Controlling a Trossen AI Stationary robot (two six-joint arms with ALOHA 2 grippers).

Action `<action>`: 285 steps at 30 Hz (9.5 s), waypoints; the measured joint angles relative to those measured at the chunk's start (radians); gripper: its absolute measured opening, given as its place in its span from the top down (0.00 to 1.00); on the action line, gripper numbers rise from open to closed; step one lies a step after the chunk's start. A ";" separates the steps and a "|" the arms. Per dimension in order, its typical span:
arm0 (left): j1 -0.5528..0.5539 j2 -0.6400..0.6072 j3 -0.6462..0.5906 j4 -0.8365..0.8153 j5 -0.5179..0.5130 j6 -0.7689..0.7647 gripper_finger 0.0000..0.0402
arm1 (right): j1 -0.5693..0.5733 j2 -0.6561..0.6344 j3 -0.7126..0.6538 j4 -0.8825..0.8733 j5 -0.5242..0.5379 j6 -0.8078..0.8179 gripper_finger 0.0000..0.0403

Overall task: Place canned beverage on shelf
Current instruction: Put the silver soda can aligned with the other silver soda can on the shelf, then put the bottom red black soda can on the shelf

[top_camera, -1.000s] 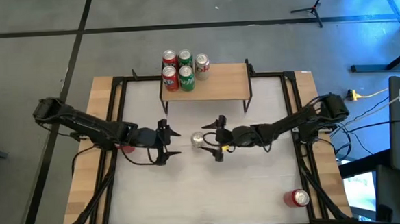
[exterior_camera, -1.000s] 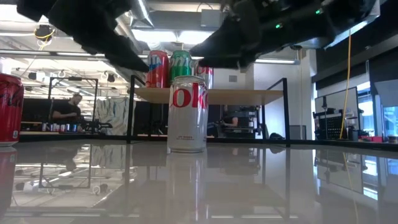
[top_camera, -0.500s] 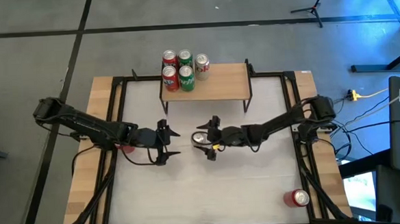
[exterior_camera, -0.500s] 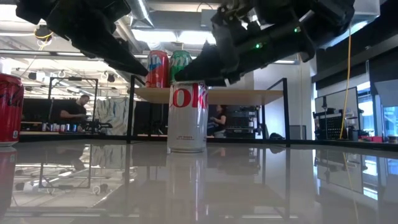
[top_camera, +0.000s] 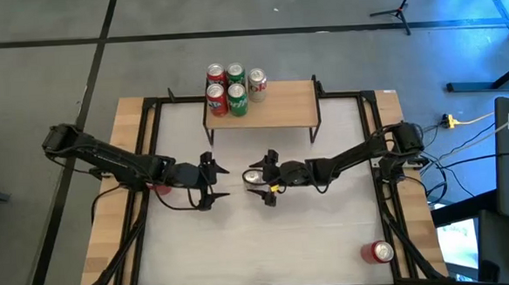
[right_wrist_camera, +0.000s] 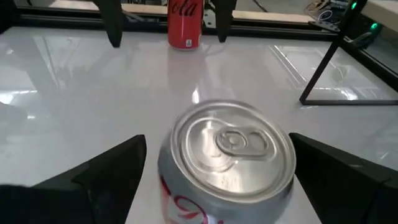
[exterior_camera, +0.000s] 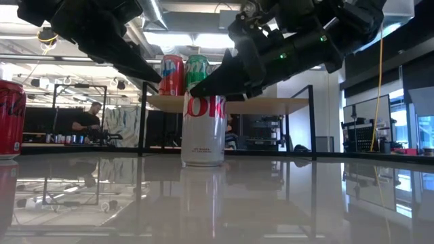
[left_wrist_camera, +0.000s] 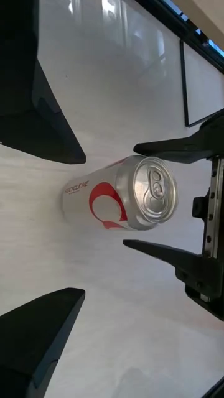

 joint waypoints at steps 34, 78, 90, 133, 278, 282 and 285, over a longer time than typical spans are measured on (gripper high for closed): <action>0.000 0.000 0.000 0.002 0.000 -0.004 0.17 | 0.001 -0.176 0.051 -0.233 0.140 -0.091 0.28; -0.031 0.000 0.000 -0.004 0.000 -0.031 0.17 | -0.451 -0.304 0.348 -0.584 -0.096 -0.098 0.29; -0.031 0.000 0.000 0.007 -0.002 -0.026 0.17 | -0.465 -0.251 0.347 -0.574 -0.056 -0.082 0.29; -0.031 0.000 0.000 0.012 -0.004 -0.023 0.17 | -0.489 -0.188 0.347 -0.455 -0.044 -0.107 0.19; -0.164 0.275 0.000 0.748 -0.034 -0.084 0.17 | 1.082 -0.169 0.384 -1.810 -0.287 1.749 0.25; -0.164 0.275 0.000 0.748 -0.034 -0.084 0.17 | 1.082 -0.169 0.386 -1.811 -0.283 1.715 0.27; -0.164 0.275 0.000 0.748 -0.034 -0.084 0.17 | 1.081 -0.167 0.407 -1.812 -0.236 1.689 0.27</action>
